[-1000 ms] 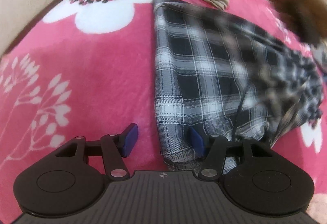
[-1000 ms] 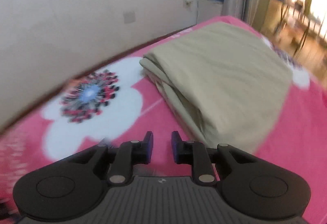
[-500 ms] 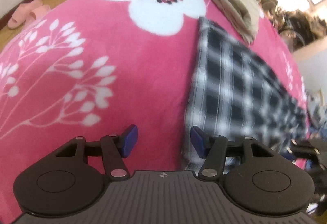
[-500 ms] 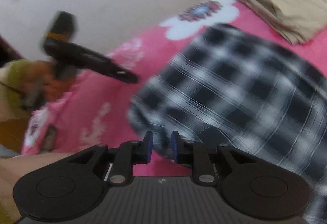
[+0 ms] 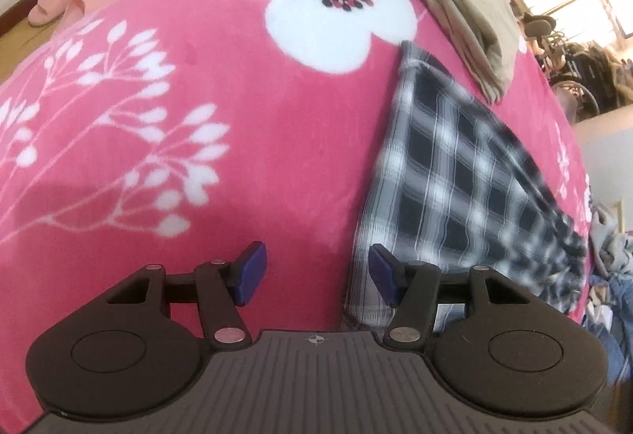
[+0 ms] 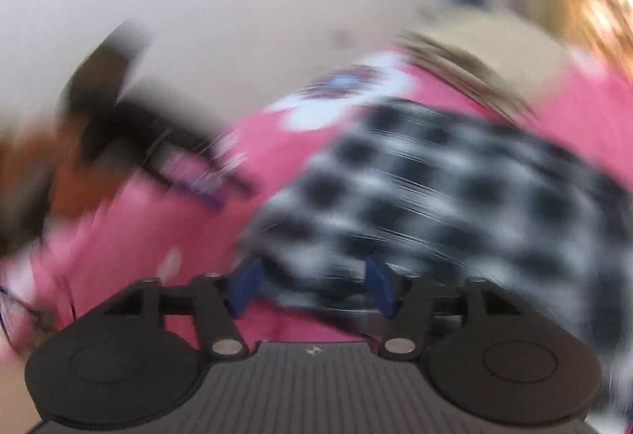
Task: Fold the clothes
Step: 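Move the right gripper along the plaid garment toward the left gripper, then grasp the plaid garment edge with both grippers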
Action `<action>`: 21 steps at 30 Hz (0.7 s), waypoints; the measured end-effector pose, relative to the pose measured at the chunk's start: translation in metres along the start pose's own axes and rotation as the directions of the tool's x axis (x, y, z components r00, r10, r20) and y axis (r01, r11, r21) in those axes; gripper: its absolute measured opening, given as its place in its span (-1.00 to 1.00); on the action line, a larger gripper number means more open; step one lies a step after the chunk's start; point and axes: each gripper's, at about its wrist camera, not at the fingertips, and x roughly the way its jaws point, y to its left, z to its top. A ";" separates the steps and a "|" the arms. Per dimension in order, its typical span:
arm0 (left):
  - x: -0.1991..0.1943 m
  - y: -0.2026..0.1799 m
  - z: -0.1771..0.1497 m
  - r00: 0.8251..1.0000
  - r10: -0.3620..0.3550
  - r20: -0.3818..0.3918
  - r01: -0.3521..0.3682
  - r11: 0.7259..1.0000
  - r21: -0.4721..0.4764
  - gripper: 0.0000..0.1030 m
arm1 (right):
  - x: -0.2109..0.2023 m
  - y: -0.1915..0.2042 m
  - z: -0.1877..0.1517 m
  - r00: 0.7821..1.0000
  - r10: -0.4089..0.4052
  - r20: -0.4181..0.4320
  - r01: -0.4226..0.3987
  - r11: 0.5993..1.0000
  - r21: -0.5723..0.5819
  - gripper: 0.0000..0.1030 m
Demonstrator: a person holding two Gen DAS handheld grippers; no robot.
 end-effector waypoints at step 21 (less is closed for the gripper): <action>0.073 -0.059 0.079 0.997 -0.076 0.010 0.074 0.986 0.150 0.11 | 0.081 0.027 0.013 0.975 -0.205 -0.082 0.189 0.967 -0.172 -0.53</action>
